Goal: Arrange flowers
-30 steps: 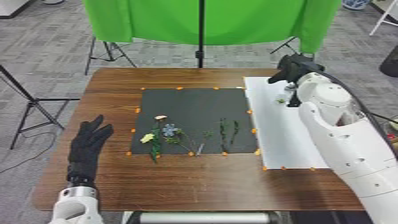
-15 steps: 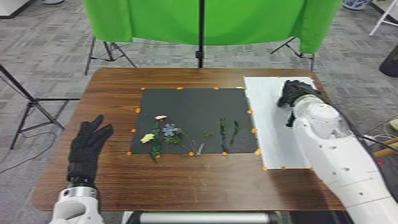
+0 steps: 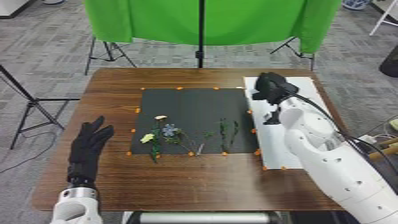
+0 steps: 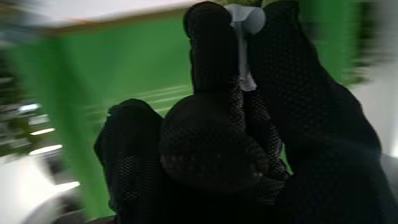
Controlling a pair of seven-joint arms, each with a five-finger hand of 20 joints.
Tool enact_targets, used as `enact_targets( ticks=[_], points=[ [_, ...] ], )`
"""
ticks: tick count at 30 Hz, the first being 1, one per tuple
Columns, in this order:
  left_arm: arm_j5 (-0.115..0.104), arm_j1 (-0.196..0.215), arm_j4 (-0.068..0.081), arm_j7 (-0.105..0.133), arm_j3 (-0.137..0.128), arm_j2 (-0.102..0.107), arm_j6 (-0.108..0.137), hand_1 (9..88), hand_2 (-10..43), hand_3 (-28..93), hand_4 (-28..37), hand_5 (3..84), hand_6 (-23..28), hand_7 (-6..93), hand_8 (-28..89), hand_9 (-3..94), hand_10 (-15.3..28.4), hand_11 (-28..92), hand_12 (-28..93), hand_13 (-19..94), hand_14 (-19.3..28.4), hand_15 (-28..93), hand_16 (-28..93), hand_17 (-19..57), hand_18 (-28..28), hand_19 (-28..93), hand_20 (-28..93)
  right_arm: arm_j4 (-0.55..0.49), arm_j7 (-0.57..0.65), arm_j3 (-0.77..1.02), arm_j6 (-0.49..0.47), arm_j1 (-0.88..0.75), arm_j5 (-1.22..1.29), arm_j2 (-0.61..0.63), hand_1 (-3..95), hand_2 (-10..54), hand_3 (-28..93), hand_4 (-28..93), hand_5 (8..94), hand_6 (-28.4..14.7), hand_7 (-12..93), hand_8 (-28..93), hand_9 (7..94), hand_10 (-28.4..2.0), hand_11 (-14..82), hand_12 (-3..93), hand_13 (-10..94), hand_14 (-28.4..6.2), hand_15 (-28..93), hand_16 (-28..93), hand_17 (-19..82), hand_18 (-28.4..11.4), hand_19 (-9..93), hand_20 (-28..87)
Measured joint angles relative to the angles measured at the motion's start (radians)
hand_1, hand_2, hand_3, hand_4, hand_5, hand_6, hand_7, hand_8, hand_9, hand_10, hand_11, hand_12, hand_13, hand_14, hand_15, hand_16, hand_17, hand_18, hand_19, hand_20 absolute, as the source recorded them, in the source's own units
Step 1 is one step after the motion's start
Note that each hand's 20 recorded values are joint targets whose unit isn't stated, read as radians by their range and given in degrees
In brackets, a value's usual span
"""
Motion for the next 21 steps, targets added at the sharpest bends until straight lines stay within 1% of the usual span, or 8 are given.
enact_targets(
  ticks=[3, 7, 11, 15, 17, 19, 20, 21],
  points=[
    [0.000, -0.002, 0.001, -0.004, 0.000, 0.000, -0.001, 16.8, 7.9, 60, -28.3, 40.1, 3.7, 6.1, -6, 45.8, 12.5, 14, 11, 35, 14.7, 10, 4, 3.8, 12.5, 5, 20, -0.047, -0.067, -0.081, -0.051, 0.052, 0.015, -0.004, 64.2, -9.5, 50, -12, 78.7, -1.3, 20, 13, 93.0, -8.7, 11.3, 39.1, 94, 0.3, 61, 30, 72, -7.6, 93, 55],
    [0.000, -0.007, 0.001, -0.007, 0.001, 0.001, -0.002, 16.9, 7.8, 60, -28.3, 40.0, 3.6, 6.1, -6, 45.8, 12.5, 14, 11, 35, 14.7, 10, 4, 3.8, 12.6, 5, 19, -0.055, -0.126, -0.168, -0.092, 0.098, 0.020, -0.049, 63.7, -9.5, 51, -13, 78.5, -1.2, 20, 13, 92.8, -8.5, 11.2, 39.5, 94, 0.3, 61, 31, 72, -7.6, 93, 55],
    [-0.001, -0.011, 0.002, -0.007, 0.001, 0.001, -0.002, 16.8, 7.7, 60, -28.3, 40.0, 3.6, 6.2, -6, 45.9, 12.5, 14, 11, 35, 14.7, 10, 4, 3.8, 12.6, 5, 19, -0.056, -0.130, -0.200, -0.118, 0.082, 0.005, -0.108, 63.0, -9.5, 52, -13, 77.8, -0.9, 21, 13, 92.3, -8.5, 11.1, 40.1, 94, 0.2, 60, 31, 71, -7.8, 93, 56],
    [-0.005, -0.012, 0.002, -0.006, 0.001, 0.001, -0.002, 17.1, 7.7, 60, -28.3, 39.9, 3.6, 6.2, -6, 45.9, 12.5, 14, 11, 35, 14.7, 10, 4, 3.8, 12.6, 5, 19, -0.068, -0.131, -0.213, -0.138, 0.043, -0.013, -0.126, 62.2, -9.5, 52, -13, 75.4, 0.0, 21, 11, 90.5, -10.5, 11.5, 41.0, 94, 0.0, 60, 33, 71, -7.8, 93, 56],
    [-0.007, -0.010, 0.002, -0.005, 0.001, 0.001, -0.002, 17.0, 7.6, 60, -28.3, 40.0, 3.6, 6.2, -6, 45.9, 12.5, 14, 11, 35, 14.7, 10, 4, 3.8, 12.6, 5, 19, -0.069, -0.132, -0.218, -0.147, 0.028, -0.020, -0.126, 61.3, -9.5, 52, -12, 73.9, 0.2, 22, 10, 89.2, -10.9, 12.3, 41.0, 94, -0.1, 59, 33, 71, -7.8, 93, 57],
    [-0.009, -0.009, 0.002, -0.005, 0.000, 0.001, -0.002, 16.9, 7.7, 60, -28.3, 40.0, 3.6, 6.2, -6, 45.9, 12.4, 14, 11, 35, 14.7, 10, 4, 3.7, 12.6, 5, 19, -0.069, -0.133, -0.218, -0.158, 0.017, -0.024, -0.124, 59.8, -9.5, 51, -12, 71.3, 0.3, 22, 9, 87.7, -11.2, 14.0, 40.6, 94, 0.0, 59, 35, 70, -7.8, 93, 57],
    [-0.009, -0.008, 0.001, -0.005, 0.000, 0.001, -0.002, 16.9, 7.7, 60, -28.3, 40.0, 3.6, 6.2, -6, 45.8, 12.5, 14, 11, 35, 14.7, 10, 4, 3.7, 12.6, 5, 19, -0.068, -0.133, -0.218, -0.163, 0.014, -0.025, -0.124, 58.9, -9.5, 50, -12, 70.0, 0.4, 21, 9, 86.2, -11.6, 17.0, 38.8, 94, -0.2, 58, 35, 70, -7.8, 93, 57],
    [-0.009, -0.008, 0.001, -0.005, 0.000, 0.001, -0.002, 16.8, 7.6, 60, -28.3, 39.9, 3.6, 6.2, -6, 45.8, 12.4, 14, 11, 35, 14.7, 10, 4, 3.7, 12.6, 5, 19, -0.067, -0.133, -0.218, -0.166, 0.011, -0.026, -0.123, 57.3, -9.5, 51, -12, 69.2, 0.6, 21, 8, 85.4, -11.8, 18.8, 37.4, 94, -0.3, 58, 35, 70, -7.9, 93, 57]
  ],
)
